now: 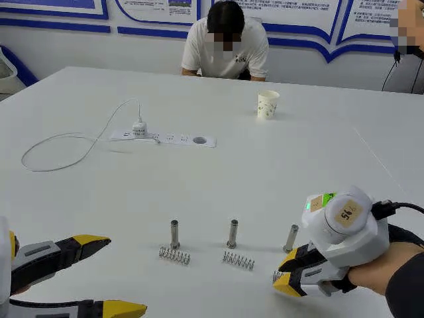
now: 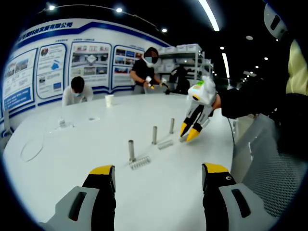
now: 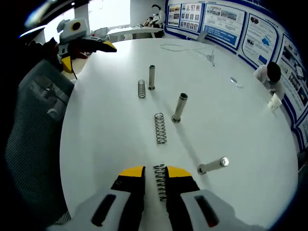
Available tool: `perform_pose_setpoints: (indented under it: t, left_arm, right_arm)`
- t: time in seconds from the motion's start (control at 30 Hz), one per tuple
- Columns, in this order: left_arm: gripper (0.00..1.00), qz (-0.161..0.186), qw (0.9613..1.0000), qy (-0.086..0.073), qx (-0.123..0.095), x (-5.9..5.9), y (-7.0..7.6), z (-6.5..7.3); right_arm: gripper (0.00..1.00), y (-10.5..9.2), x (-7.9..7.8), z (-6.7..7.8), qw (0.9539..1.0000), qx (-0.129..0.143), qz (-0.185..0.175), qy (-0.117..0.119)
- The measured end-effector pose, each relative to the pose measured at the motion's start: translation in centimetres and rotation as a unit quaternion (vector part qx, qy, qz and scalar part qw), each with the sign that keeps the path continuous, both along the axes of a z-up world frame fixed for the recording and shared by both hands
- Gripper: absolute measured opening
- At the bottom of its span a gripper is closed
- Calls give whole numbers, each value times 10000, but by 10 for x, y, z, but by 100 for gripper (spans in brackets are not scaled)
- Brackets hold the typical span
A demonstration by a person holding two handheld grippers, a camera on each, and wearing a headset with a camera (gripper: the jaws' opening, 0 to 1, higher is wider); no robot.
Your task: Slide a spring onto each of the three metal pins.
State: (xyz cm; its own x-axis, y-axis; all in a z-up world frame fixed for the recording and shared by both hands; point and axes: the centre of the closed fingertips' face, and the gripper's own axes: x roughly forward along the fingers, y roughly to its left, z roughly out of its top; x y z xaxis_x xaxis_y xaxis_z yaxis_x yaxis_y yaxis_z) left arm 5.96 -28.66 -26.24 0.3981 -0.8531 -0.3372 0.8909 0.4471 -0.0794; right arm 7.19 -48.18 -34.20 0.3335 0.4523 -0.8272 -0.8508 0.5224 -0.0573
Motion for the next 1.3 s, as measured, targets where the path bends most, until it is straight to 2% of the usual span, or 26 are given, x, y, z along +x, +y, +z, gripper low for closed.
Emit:
perform_pose_setpoints:
  t: [0.13,0.23,0.57,0.83,0.97,1.2,1.3]
  left_arm:
    - [75,9,10000,9,-5,0,0,0]
    - [74,0,10000,12,0,0,0,0]
    - [74,-1,10000,21,-10,0,0,-1]
    - [74,14,10000,25,-20,1,1,-1]
    - [74,26,10000,30,-26,1,1,-1]
    - [73,42,10000,30,-30,1,1,0]
    - [73,41,10000,31,-29,1,1,0]
  right_arm:
    - [17,2,0,-3,9998,-131,139,55]
    - [16,0,0,-8,9989,-355,301,85]
    - [15,-1,1,-12,9966,-575,556,194]
    - [15,0,2,-12,9952,-639,678,296]
    - [12,1,1,-13,9950,-603,673,424]
    - [12,-1,2,-13,9953,-643,629,372]
    - [12,-1,3,-6,9965,-546,556,304]
